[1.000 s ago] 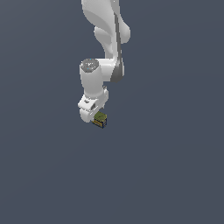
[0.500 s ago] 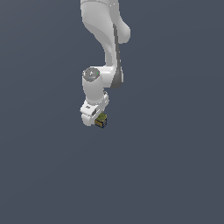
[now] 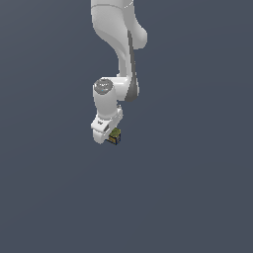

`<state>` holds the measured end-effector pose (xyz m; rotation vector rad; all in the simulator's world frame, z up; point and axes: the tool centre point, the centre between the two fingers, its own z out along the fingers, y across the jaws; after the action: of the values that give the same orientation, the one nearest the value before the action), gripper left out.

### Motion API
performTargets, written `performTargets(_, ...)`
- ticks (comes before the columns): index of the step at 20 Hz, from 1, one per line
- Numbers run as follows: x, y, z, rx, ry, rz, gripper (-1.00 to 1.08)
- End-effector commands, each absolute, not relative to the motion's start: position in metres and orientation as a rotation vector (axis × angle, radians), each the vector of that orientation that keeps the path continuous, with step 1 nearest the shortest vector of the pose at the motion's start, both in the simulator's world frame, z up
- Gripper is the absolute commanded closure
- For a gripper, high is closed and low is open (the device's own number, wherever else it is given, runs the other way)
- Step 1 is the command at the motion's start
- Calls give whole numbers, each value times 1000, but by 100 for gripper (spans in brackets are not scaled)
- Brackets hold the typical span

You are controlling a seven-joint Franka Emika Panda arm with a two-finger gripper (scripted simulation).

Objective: Pick up the object and move it to a goal position.

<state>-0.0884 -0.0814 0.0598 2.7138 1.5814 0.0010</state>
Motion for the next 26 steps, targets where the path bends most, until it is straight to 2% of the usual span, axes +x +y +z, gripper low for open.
performTargets(1,-89,-81,59,2714,1582,0,108)
performTargets(14,-84,-88,81,2713,1582,1,108)
performTargets(26,-64,-117,173,2714,1585,3,108)
